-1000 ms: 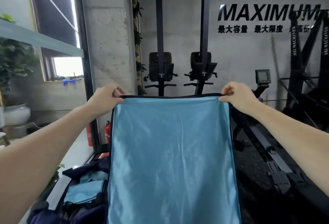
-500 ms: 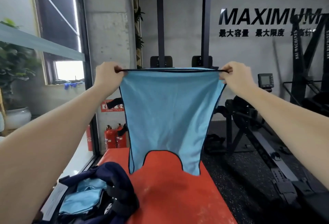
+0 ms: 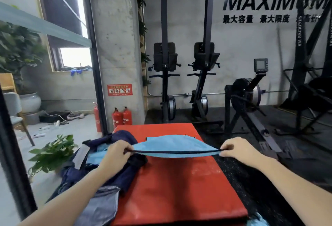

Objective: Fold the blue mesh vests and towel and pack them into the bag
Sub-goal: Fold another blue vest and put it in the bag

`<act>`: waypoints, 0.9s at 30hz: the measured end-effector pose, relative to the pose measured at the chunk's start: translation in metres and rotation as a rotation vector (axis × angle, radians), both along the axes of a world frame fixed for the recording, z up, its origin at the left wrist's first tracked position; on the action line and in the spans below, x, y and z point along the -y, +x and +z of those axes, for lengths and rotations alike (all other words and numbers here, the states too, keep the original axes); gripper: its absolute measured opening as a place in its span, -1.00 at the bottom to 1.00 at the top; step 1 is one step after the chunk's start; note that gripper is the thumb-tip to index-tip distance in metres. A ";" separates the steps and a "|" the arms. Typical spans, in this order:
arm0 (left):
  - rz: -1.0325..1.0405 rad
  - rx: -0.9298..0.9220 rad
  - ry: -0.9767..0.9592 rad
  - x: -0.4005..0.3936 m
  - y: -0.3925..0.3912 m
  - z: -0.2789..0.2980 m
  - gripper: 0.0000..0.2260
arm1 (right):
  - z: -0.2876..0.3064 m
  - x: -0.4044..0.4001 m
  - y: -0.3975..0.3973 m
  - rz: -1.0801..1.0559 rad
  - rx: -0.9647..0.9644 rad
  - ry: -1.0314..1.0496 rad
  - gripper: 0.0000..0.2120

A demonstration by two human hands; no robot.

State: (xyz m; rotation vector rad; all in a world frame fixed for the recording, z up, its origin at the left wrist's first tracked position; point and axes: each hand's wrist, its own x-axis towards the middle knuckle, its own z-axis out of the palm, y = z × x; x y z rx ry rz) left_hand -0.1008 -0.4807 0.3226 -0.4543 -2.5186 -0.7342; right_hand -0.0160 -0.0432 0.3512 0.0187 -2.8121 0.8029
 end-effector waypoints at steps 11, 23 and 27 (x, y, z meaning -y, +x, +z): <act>-0.128 0.306 0.012 0.010 0.093 -0.083 -0.75 | -0.092 -0.005 0.080 -0.050 0.046 -0.036 -0.82; -0.159 0.334 0.319 -0.028 0.052 -0.086 -0.84 | -0.093 -0.026 0.030 -0.128 0.039 -0.255 -0.90; -0.101 0.371 0.311 -0.038 0.014 -0.101 -0.67 | -0.108 -0.030 -0.014 -0.149 0.056 -0.260 -0.95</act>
